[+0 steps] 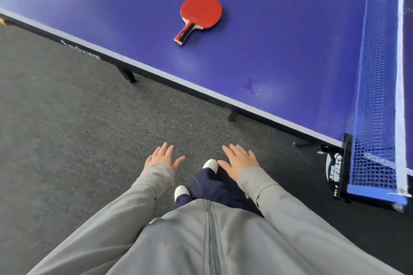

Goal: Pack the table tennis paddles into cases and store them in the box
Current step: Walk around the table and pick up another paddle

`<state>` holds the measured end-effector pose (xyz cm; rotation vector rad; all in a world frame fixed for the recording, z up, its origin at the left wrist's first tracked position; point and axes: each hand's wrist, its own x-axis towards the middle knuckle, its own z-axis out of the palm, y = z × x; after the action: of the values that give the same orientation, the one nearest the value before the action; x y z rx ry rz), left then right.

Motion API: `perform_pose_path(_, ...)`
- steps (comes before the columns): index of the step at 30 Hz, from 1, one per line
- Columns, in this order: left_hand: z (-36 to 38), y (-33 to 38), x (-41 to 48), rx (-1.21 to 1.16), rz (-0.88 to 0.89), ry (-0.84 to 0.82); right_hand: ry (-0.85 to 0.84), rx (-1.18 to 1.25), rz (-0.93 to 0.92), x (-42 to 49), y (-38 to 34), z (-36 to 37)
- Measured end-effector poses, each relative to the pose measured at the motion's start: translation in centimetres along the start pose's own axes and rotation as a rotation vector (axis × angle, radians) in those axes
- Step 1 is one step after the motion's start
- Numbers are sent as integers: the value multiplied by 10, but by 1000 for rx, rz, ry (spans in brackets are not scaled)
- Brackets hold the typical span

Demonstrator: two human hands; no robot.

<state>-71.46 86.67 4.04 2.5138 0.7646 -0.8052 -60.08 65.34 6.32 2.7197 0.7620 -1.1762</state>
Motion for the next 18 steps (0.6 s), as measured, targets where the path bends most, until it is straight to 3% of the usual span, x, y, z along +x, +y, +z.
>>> perform_pose_path(12,-88,135,92,144,278,90,174,191,165,45,85,-85)
perform_pose_path(18,-131,184,160,305,350,119,163,296,297,77,115,-119)
